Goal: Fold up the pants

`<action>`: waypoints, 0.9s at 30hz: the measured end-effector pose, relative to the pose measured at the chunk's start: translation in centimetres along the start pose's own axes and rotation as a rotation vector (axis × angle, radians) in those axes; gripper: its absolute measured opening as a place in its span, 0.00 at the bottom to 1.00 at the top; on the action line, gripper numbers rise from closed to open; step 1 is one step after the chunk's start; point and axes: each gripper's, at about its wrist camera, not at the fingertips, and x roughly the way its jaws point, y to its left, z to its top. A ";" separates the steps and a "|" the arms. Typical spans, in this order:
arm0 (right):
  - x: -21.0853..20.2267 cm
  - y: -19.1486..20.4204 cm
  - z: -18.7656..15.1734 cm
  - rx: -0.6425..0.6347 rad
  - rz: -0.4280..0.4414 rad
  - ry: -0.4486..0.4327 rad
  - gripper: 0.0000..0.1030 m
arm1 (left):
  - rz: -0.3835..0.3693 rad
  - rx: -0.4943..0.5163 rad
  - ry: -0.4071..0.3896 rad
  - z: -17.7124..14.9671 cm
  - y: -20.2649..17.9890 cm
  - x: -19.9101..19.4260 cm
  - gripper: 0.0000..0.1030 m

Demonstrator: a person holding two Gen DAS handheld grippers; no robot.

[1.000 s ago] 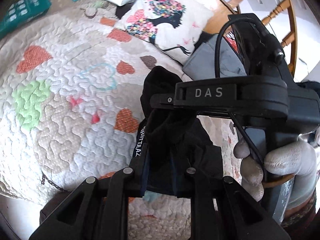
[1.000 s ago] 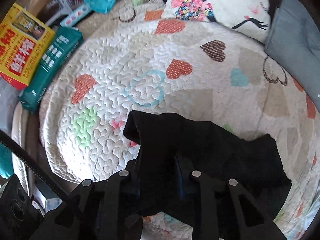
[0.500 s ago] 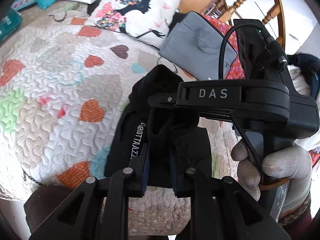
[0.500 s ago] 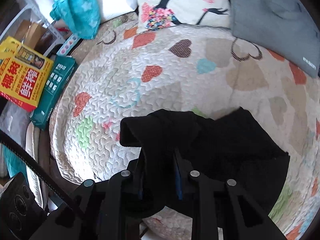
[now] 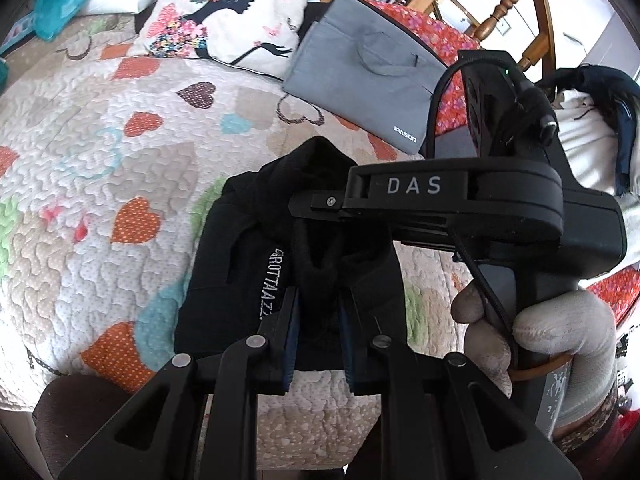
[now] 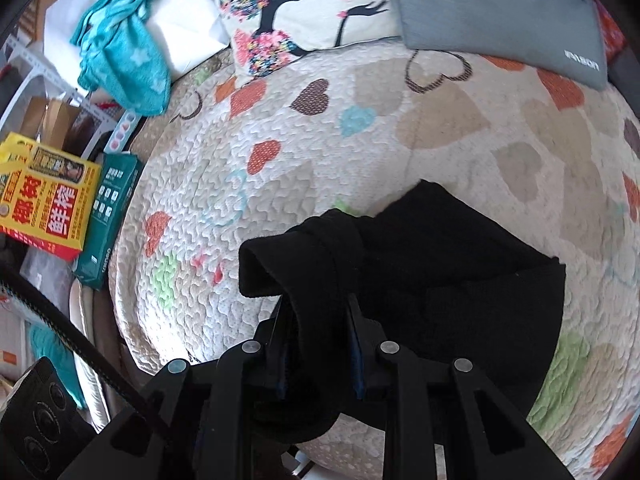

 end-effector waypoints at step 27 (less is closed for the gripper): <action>-2.4 -11.4 -2.9 0.185 0.007 -0.046 0.06 | -0.007 0.083 0.141 -0.7 -6.9 7.9 0.17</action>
